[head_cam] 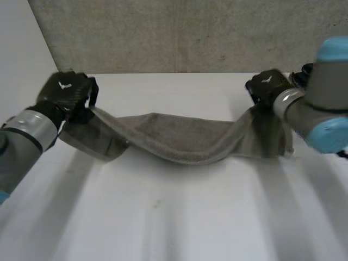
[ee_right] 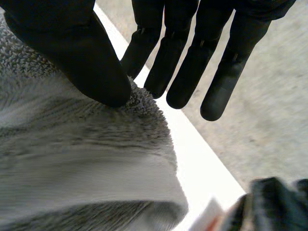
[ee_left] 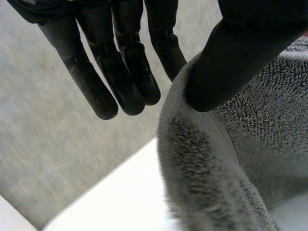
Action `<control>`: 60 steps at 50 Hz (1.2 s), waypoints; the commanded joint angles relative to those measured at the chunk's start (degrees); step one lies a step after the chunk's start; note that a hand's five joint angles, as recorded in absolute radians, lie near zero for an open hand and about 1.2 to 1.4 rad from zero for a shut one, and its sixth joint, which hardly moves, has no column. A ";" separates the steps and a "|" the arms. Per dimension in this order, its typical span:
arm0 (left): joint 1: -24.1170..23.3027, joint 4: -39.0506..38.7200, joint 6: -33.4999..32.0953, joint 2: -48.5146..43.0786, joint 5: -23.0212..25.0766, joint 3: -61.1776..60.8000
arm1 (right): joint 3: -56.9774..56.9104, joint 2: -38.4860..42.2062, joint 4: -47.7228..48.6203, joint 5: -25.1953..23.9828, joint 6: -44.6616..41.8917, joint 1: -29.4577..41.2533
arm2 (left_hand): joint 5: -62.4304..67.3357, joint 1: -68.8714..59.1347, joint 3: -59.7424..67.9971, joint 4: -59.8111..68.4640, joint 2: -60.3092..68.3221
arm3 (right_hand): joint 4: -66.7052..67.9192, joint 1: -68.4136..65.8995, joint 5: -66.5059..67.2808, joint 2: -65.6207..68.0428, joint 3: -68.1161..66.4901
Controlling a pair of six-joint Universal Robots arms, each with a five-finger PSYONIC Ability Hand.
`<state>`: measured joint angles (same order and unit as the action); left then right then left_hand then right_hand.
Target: Fold the laundry.
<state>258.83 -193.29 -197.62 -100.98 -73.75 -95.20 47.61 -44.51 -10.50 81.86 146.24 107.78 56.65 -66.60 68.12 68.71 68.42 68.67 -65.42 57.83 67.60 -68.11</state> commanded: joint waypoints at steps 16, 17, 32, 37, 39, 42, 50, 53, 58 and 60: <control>-0.87 5.20 -4.18 -6.86 -4.38 5.81 | 18.37 -12.78 5.51 1.12 2.57 -0.29 | 13.35 -13.40 11.88 11.29 11.58 | -50.67 47.42 -49.83 -49.61 50.12; -0.87 5.20 -4.18 -6.77 -4.38 5.81 | 19.79 -13.32 4.53 0.32 1.86 -0.47 | 13.35 -13.40 11.88 11.29 11.58 | -46.60 43.34 -45.75 -45.53 46.04; -0.87 5.20 -4.18 -7.56 -4.29 6.16 | 29.30 -10.52 3.10 -5.57 -4.30 -2.58 | 13.35 -13.40 11.88 11.29 11.58 | -28.88 25.63 -28.04 -27.81 28.32; -0.87 5.11 -4.44 -8.35 -4.38 6.34 | 29.12 -7.00 10.21 -5.40 -5.09 -2.05 | 12.53 -12.58 11.06 10.47 10.76 | -31.25 28.00 -30.41 -30.18 30.69; -0.87 5.11 -4.44 -8.70 -4.47 6.34 | 29.30 -6.38 12.51 -5.22 -5.44 -1.88 | 12.36 -12.41 10.89 10.30 10.59 | -31.25 28.00 -30.41 -30.18 30.69; -0.96 5.11 -4.53 -9.93 -4.65 6.77 | 29.56 -4.98 17.07 -4.52 -7.02 -1.18 | 12.36 -12.41 10.89 10.30 10.59 | -31.41 28.16 -30.57 -30.35 30.86; -0.61 5.11 -4.88 -12.74 -4.65 8.80 | 27.98 -1.38 20.87 -4.43 -10.98 -1.00 | 12.19 -12.24 10.72 10.13 10.42 | -30.58 27.33 -29.74 -29.51 30.02; -0.61 5.11 -4.88 -13.97 -4.65 10.02 | 26.49 -0.15 21.39 -4.43 -11.68 -1.00 | 12.19 -12.24 10.72 10.13 10.42 | -26.06 22.81 -25.22 -25.00 25.51; -0.61 5.11 -4.97 -16.08 -4.73 11.78 | 24.47 1.44 22.80 -4.34 -11.33 -0.82 | 12.19 -12.24 10.72 10.13 10.42 | -22.33 19.08 -21.49 -21.27 21.78; -0.61 5.11 -4.97 -16.79 -4.82 12.40 | 23.59 1.97 23.15 -4.34 -11.16 -0.82 | 12.19 -12.24 10.72 10.13 10.42 | -22.16 18.91 -21.32 -21.10 21.61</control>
<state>258.22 -188.18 -202.55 -115.60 -78.43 -84.74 73.61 -44.14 11.58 77.47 134.70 106.88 56.65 -66.60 68.12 68.71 68.41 39.30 -38.44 29.54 39.37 -39.73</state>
